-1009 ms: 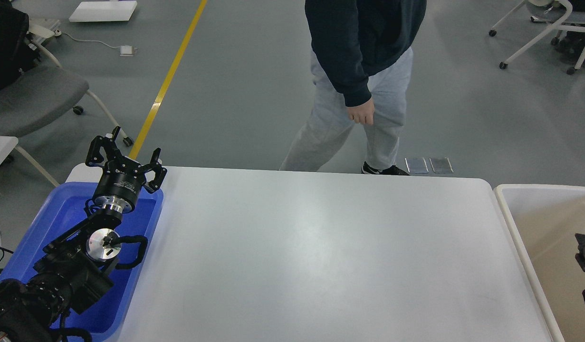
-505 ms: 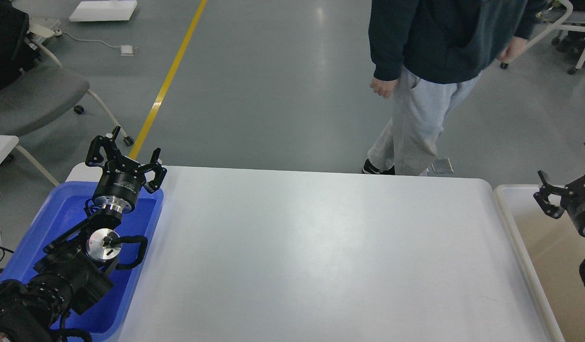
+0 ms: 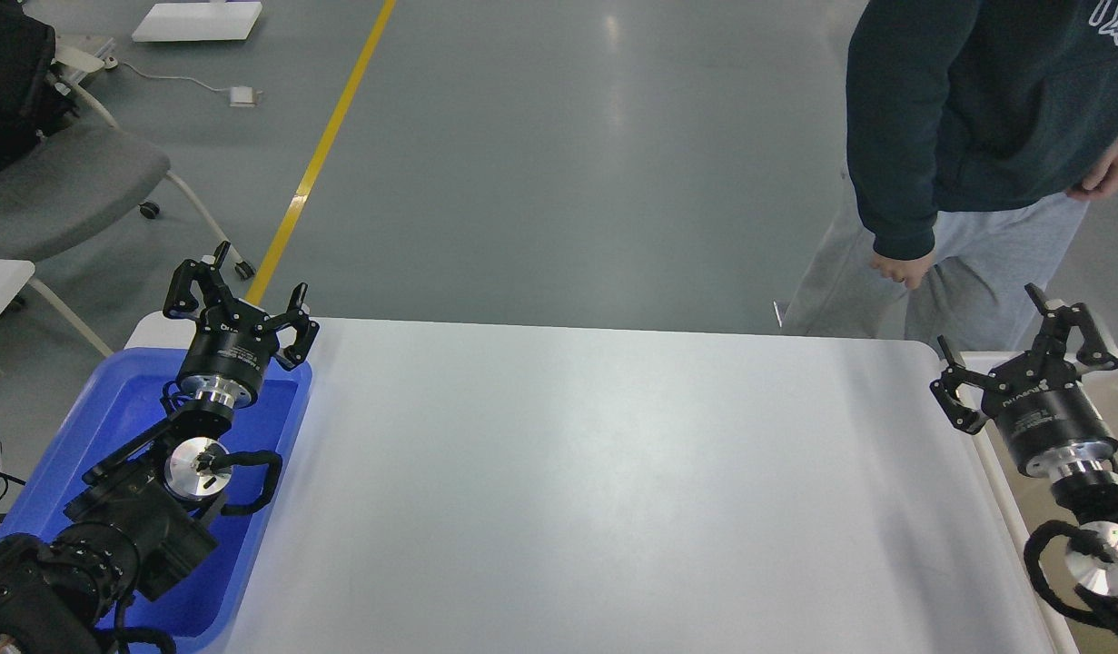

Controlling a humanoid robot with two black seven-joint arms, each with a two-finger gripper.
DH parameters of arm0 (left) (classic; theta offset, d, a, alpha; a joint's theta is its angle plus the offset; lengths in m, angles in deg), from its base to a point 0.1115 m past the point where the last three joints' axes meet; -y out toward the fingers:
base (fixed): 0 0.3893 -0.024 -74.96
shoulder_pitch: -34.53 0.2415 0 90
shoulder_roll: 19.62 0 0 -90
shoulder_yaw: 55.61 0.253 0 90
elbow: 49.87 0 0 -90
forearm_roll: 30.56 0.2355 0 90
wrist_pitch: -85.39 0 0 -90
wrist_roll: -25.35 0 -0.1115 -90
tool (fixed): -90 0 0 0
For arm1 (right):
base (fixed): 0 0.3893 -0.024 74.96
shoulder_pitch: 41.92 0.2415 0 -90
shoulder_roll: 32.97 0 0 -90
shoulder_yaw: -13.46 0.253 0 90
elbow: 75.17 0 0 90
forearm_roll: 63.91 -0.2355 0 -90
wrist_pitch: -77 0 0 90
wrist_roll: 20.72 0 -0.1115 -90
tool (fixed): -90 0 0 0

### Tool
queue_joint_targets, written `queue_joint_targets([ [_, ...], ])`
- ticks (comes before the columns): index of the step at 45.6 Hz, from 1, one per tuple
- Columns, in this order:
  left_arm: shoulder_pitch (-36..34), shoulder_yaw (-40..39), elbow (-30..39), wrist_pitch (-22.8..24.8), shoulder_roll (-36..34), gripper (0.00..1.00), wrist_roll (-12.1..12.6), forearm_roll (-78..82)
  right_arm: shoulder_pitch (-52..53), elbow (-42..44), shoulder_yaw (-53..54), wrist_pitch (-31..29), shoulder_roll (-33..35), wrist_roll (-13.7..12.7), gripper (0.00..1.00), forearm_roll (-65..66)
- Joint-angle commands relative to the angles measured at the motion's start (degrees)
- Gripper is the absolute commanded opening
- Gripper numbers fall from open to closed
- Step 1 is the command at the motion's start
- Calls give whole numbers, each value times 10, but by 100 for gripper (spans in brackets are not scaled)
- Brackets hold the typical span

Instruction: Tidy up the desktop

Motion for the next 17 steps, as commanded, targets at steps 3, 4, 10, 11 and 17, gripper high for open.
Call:
queue_joint_targets([
  [3,0,0,0,0,0,100,0,0,-44,-23,54,20,-74,2,100,84],
  [4,0,0,0,0,0,100,0,0,-44,-21,55,20,-76,2,100,85],
  [10,0,0,0,0,0,100,0,0,-37,8,71,18,-86,2,100,86],
  [11,0,0,0,0,0,100,0,0,-38,8,75,17,-86,2,100,86],
  [17,0,0,0,0,0,100,-1,0,-38,8,81,15,-86,2,100,86],
])
